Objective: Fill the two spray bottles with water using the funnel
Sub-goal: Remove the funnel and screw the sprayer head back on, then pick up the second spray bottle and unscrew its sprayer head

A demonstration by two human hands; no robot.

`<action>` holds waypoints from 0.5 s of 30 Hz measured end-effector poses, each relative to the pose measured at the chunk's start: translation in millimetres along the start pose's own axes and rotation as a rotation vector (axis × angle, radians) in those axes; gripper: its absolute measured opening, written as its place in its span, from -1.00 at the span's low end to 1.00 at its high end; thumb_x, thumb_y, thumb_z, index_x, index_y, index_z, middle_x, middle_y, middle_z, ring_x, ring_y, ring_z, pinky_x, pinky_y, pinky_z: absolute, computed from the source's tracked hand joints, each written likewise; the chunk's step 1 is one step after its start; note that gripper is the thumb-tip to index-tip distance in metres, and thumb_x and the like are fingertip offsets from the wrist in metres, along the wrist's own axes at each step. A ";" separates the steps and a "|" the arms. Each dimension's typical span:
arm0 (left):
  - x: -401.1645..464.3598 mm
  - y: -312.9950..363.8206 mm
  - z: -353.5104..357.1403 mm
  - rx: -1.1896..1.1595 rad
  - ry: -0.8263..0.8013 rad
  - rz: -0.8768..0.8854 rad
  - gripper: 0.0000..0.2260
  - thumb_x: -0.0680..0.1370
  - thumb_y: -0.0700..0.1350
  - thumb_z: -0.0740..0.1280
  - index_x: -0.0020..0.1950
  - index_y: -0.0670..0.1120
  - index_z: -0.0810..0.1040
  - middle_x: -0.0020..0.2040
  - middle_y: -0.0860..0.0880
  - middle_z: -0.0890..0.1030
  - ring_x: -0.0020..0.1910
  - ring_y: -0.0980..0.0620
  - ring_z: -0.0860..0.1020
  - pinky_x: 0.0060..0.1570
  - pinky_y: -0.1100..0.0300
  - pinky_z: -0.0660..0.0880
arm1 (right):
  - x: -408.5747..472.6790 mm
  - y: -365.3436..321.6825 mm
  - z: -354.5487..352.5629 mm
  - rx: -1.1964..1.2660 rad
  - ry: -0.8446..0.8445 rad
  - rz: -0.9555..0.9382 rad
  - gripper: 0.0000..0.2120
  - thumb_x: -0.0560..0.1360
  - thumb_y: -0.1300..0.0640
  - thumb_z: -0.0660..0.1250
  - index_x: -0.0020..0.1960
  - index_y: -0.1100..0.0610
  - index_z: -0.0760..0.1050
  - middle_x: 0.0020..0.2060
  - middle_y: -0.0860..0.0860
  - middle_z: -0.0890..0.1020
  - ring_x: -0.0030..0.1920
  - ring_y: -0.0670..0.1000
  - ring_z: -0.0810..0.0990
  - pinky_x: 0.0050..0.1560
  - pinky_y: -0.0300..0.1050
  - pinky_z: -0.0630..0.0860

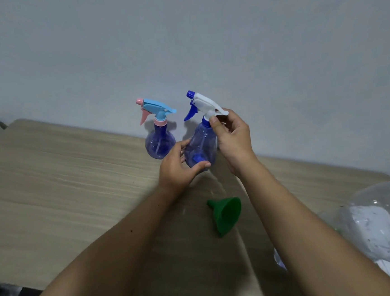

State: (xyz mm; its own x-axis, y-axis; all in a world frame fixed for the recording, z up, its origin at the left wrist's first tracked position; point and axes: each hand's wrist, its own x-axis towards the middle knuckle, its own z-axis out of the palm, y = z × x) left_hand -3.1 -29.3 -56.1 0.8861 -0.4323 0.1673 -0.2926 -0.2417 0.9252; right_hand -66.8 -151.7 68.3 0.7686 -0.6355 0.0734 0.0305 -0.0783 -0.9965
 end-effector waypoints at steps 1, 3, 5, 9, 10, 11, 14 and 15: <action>0.8 -0.4 -2.1 0.011 -0.015 -0.007 -0.16 0.31 0.32 0.62 0.48 0.00 0.46 0.34 0.05 0.63 0.31 0.08 0.62 0.28 -0.02 0.63 | -1.3 -0.5 -0.2 0.002 -0.005 0.002 -0.85 0.66 0.20 0.39 0.22 0.17 0.60 -0.09 -0.05 0.69 -0.13 -0.27 0.68 -0.04 -0.32 0.61; -0.3 0.1 -5.4 0.027 -0.045 -0.007 -0.11 0.31 0.39 0.59 0.53 0.04 0.42 0.39 0.07 0.61 0.36 0.09 0.58 0.34 -0.04 0.60 | -5.0 -1.2 -0.6 0.026 -0.006 0.009 -0.80 0.65 0.22 0.40 0.26 0.16 0.59 -0.04 -0.02 0.71 -0.06 -0.22 0.70 -0.02 -0.32 0.61; -5.6 -0.3 -6.9 0.029 -0.050 -0.010 -0.03 0.32 0.42 0.58 0.61 0.07 0.33 0.48 0.06 0.54 0.45 0.08 0.51 0.41 0.00 0.53 | -10.5 -2.2 -0.2 0.057 0.004 0.029 -0.77 0.64 0.24 0.40 0.30 0.18 0.56 0.01 0.00 0.71 0.00 -0.19 0.72 -0.01 -0.31 0.62; -24.9 -2.8 -16.5 0.034 0.009 0.002 0.02 0.33 0.33 0.63 0.64 -0.04 0.29 0.52 -0.02 0.48 0.47 0.07 0.47 0.43 0.08 0.49 | -31.5 -1.2 0.3 0.039 0.064 0.040 -0.64 0.61 0.19 0.46 0.36 0.10 0.48 0.29 0.03 0.62 0.32 -0.03 0.62 0.20 -0.28 0.62; -29.8 -5.1 -21.4 0.035 0.014 0.025 -0.02 0.33 0.31 0.63 0.60 -0.06 0.35 0.47 -0.01 0.53 0.42 0.08 0.52 0.40 0.07 0.53 | -39.5 -0.1 -0.4 0.023 0.087 0.034 -0.61 0.60 0.17 0.47 0.38 0.07 0.45 0.32 0.02 0.58 0.33 -0.03 0.59 0.18 -0.33 0.61; -34.6 -7.0 -27.3 0.033 0.015 0.043 -0.08 0.32 0.31 0.64 0.55 -0.07 0.42 0.40 0.00 0.58 0.35 0.10 0.56 0.35 0.06 0.57 | -47.7 2.5 -0.6 0.014 0.112 0.031 -0.59 0.59 0.16 0.48 0.37 0.06 0.43 0.30 0.02 0.56 0.29 -0.04 0.59 0.09 -0.37 0.60; -43.1 -11.6 -50.1 0.041 0.045 0.046 -0.24 0.31 0.31 0.63 0.37 -0.05 0.58 0.17 0.06 0.68 0.14 0.12 0.65 0.18 0.03 0.64 | -72.2 12.8 4.8 0.041 0.173 0.064 -0.65 0.57 0.17 0.50 0.27 0.08 0.44 0.05 0.00 0.57 -0.06 -0.10 0.59 -0.08 -0.30 0.58; -43.6 -12.7 -58.6 0.059 0.057 0.028 -0.30 0.31 0.30 0.63 0.32 -0.02 0.60 0.12 0.08 0.68 0.09 0.12 0.65 0.14 0.02 0.65 | -78.5 16.0 9.9 0.039 0.168 0.083 -0.69 0.57 0.17 0.50 0.23 0.09 0.47 -0.04 -0.01 0.59 -0.15 -0.14 0.58 -0.11 -0.26 0.57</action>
State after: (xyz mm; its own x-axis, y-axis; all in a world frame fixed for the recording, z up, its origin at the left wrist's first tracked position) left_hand -16.9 43.6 -55.1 0.8957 -0.3898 0.2137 -0.3370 -0.2818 0.8984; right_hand -120.4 -95.4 46.1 0.6520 -0.7582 -0.0061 -0.0012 0.0070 -1.0000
